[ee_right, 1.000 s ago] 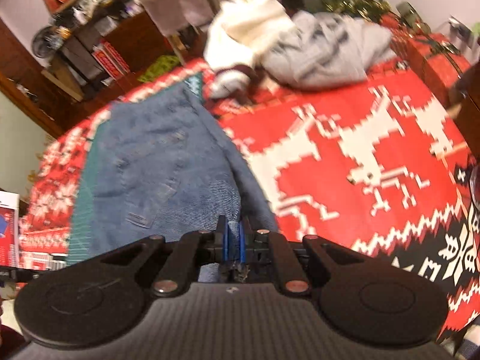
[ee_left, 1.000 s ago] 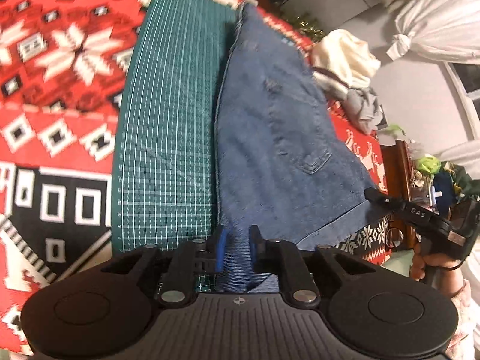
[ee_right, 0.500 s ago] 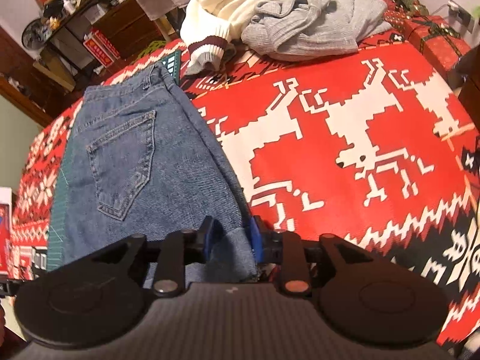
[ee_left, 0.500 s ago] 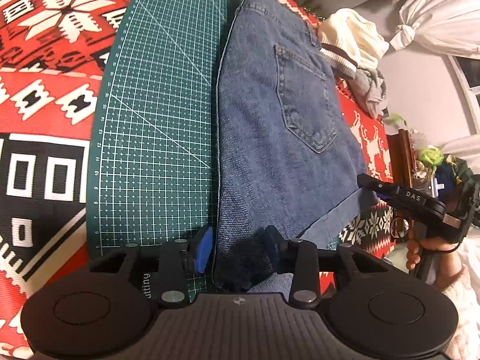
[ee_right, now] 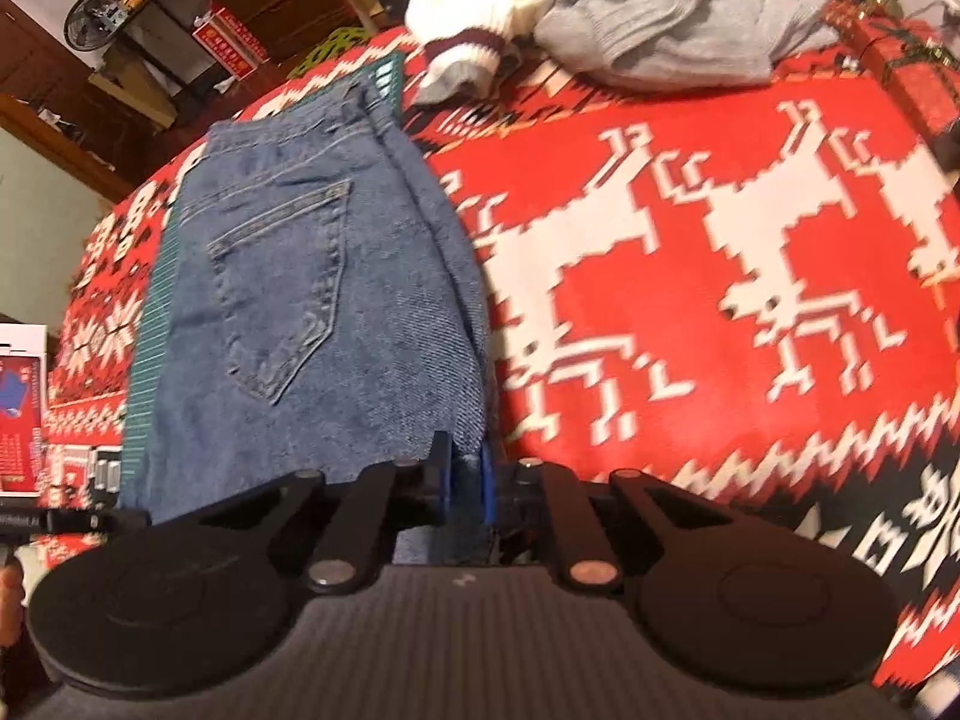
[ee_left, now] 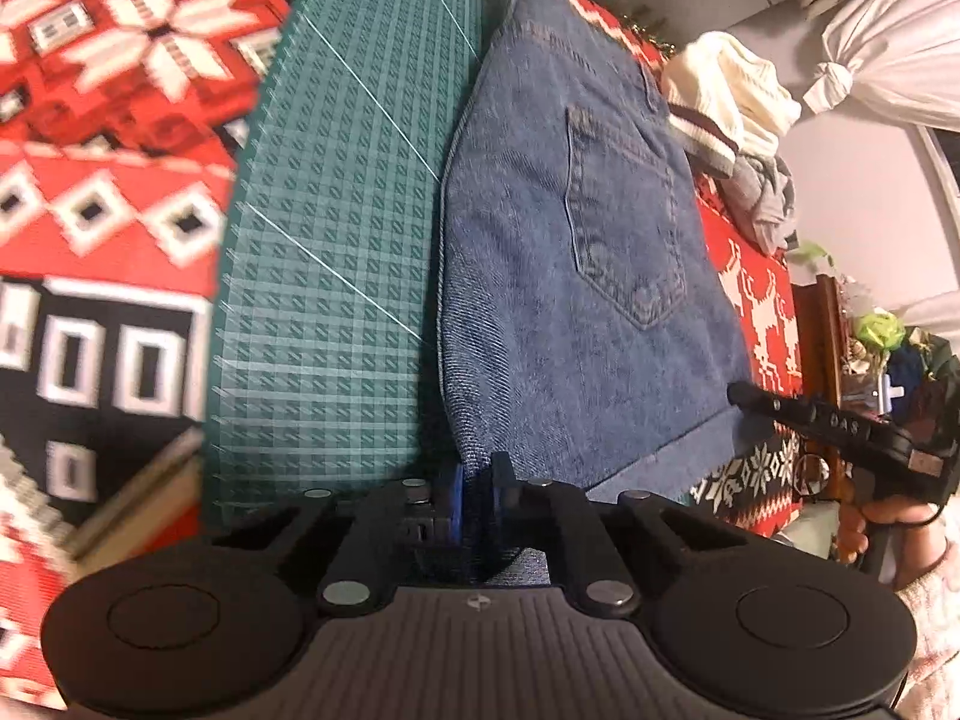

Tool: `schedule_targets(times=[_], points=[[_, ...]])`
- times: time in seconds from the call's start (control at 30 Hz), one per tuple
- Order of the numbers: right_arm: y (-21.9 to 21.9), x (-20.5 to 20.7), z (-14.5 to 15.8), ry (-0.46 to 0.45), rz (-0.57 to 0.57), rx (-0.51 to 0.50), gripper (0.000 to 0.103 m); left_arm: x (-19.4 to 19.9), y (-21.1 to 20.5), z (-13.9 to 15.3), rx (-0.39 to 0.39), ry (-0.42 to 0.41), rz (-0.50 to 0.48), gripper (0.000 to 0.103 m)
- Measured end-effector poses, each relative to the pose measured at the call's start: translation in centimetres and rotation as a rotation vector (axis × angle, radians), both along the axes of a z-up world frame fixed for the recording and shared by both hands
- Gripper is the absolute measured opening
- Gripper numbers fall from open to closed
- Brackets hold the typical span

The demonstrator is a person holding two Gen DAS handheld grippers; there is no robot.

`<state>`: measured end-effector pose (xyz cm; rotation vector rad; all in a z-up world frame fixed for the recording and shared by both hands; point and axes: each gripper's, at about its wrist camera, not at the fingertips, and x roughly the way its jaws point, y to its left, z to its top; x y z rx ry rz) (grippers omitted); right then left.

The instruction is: Fold clothes

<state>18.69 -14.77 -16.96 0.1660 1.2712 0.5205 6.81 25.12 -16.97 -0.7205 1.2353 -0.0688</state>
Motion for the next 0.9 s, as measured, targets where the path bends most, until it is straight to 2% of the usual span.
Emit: schedule_targets(times=[0.17, 0.3, 0.43, 0.6, 0.67, 0.73, 0.8, 0.9], points=[[2.3, -1.9, -0.2, 0.068, 0.028, 0.059, 0.01, -0.5, 3.7, 2.0, 0.041, -0.008, 0.026, 0.009], [4.7, -3.8, 0.1, 0.1, 0.087, 0.09, 0.009, -1.3, 6.2, 2.5, 0.084, -0.007, 0.07, 0.008], [6.9, -5.2, 0.3, 0.063, 0.14, 0.046, 0.01, -2.3, 7.8, 1.7, 0.066, 0.006, 0.109, 0.008], [5.7, -5.4, 0.7, 0.046, 0.097, 0.074, 0.012, -2.6, 7.7, 1.7, 0.082, 0.004, 0.075, 0.012], [4.6, -5.2, 1.2, 0.019, 0.058, 0.102, 0.016, -2.5, 7.5, 2.5, 0.135, -0.005, 0.065, 0.013], [3.3, -5.0, 1.9, -0.019, 0.013, 0.136, 0.02, -2.6, 7.7, 3.6, 0.187, -0.051, 0.072, 0.015], [2.5, -4.5, 2.7, -0.069, -0.039, 0.164, 0.02, -2.6, 8.3, 4.5, 0.176, -0.094, 0.109, 0.025], [1.9, -3.5, 4.2, -0.194, -0.091, 0.193, 0.02, -1.9, 9.2, 5.4, 0.147, -0.157, 0.176, 0.028]])
